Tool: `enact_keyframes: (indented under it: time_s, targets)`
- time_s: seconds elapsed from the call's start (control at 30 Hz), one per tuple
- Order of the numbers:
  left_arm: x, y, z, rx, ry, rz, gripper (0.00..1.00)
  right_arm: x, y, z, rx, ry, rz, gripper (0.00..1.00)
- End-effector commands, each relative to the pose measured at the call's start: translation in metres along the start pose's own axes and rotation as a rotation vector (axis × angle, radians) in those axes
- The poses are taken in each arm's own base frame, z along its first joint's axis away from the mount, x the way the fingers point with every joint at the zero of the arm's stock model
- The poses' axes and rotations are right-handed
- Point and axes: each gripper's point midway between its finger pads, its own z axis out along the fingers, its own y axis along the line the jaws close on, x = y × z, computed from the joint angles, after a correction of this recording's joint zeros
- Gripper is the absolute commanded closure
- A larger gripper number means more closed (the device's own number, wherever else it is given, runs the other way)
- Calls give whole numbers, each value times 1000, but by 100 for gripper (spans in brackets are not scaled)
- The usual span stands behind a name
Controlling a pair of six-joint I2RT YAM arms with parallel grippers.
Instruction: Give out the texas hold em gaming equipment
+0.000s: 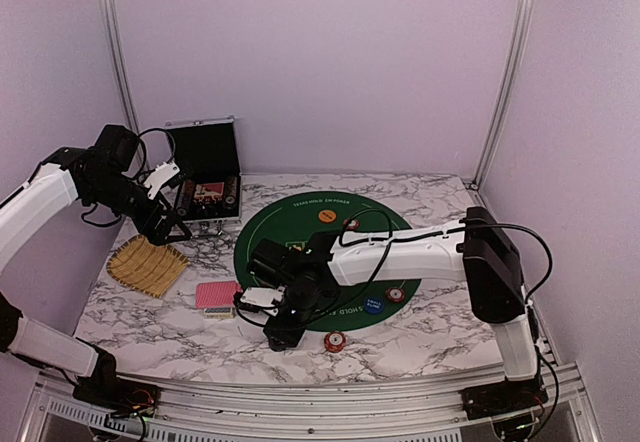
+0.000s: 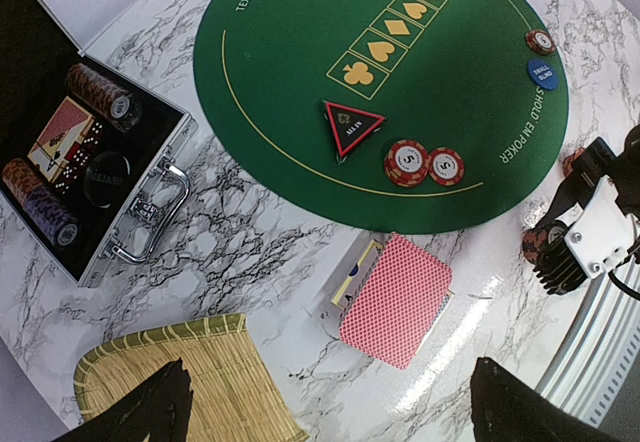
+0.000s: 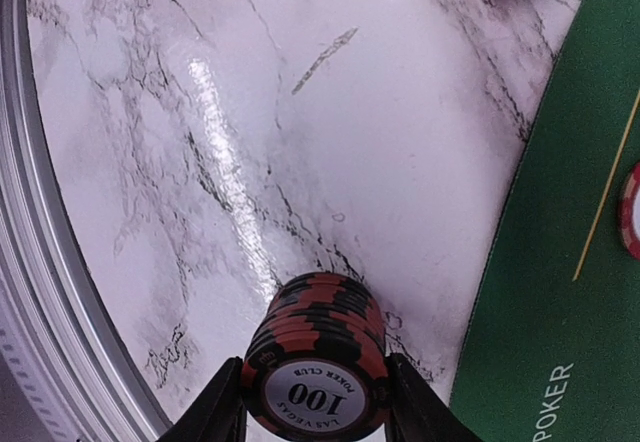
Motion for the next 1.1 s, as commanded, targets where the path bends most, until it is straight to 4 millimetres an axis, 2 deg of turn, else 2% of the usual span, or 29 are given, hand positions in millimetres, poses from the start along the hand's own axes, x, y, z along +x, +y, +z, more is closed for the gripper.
enact_keyframes:
  time_s: [0.0, 0.1, 0.17, 0.67, 0.77, 0.93, 1.0, 1.07]
  targets:
    - [-6, -6, -10, 11, -21, 19, 1, -4, 4, -7, -1, -22, -10, 59]
    - [-6, -6, -10, 10, -22, 20, 1, -5, 5, -9, 1, -23, -9, 67]
    - [-6, -6, -10, 9, -23, 19, 1, -6, 4, -12, 3, -26, -9, 69]
    - [-5, -6, -8, 12, -17, 18, 1, -13, 3, -41, 47, -56, -11, 72]
    - [-5, -5, -9, 10, -17, 19, 1, -16, -1, -49, 59, -71, -5, 75]
    - [-5, -5, -8, 9, -14, 19, 1, -27, -22, -71, 75, -132, 50, 81]
    - [-5, -5, -9, 10, -16, 20, 1, -30, -43, -82, 97, -164, 104, 84]
    - [-6, -5, -9, 8, -17, 20, 1, -31, -72, -95, 141, -192, 171, 85]
